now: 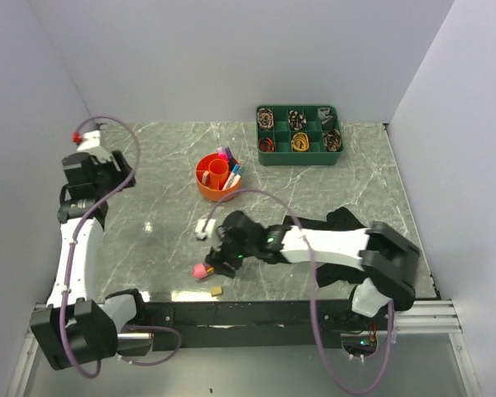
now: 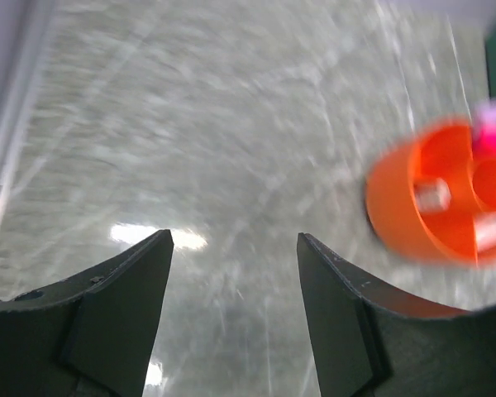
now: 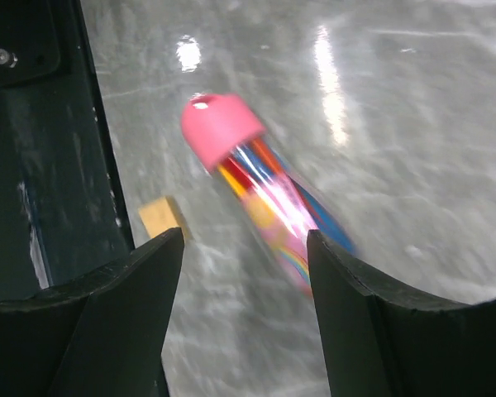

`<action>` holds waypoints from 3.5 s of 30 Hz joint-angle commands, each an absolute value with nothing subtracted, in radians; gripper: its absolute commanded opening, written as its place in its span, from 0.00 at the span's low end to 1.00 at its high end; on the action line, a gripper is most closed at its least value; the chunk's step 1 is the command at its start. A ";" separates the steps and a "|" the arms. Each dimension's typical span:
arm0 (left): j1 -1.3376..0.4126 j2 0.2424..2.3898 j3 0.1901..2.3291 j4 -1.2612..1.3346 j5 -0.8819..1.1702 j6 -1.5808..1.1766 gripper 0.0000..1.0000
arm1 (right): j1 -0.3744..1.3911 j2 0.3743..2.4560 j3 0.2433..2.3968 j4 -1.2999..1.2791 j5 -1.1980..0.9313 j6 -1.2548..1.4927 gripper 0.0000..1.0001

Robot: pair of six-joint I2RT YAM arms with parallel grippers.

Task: Sort the stationery into containers
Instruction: Pick up the stationery from the corner of the board, then place the stationery in the storage box.

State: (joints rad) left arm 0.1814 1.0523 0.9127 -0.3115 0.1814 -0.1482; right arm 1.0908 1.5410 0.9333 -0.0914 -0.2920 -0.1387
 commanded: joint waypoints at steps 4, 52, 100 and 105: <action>0.267 1.068 0.936 -0.092 0.173 -0.238 0.69 | 1.192 1.739 1.143 -0.061 -0.227 -0.155 0.69; 0.138 1.051 0.926 -0.087 0.170 -0.084 0.71 | 1.279 1.807 1.129 -0.287 -0.224 -0.475 0.00; 0.225 1.031 1.086 -0.545 0.446 0.043 0.70 | 0.770 2.108 1.922 -0.338 -0.546 -0.540 0.00; 0.224 1.029 1.078 -0.514 0.462 -0.029 0.70 | 0.770 2.155 1.969 -0.357 -0.514 -0.557 0.00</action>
State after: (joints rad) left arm 0.2249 1.0531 1.0664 -0.5564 0.4477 0.0399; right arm 0.7780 2.1227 1.8965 -0.3668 -0.5571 -0.5480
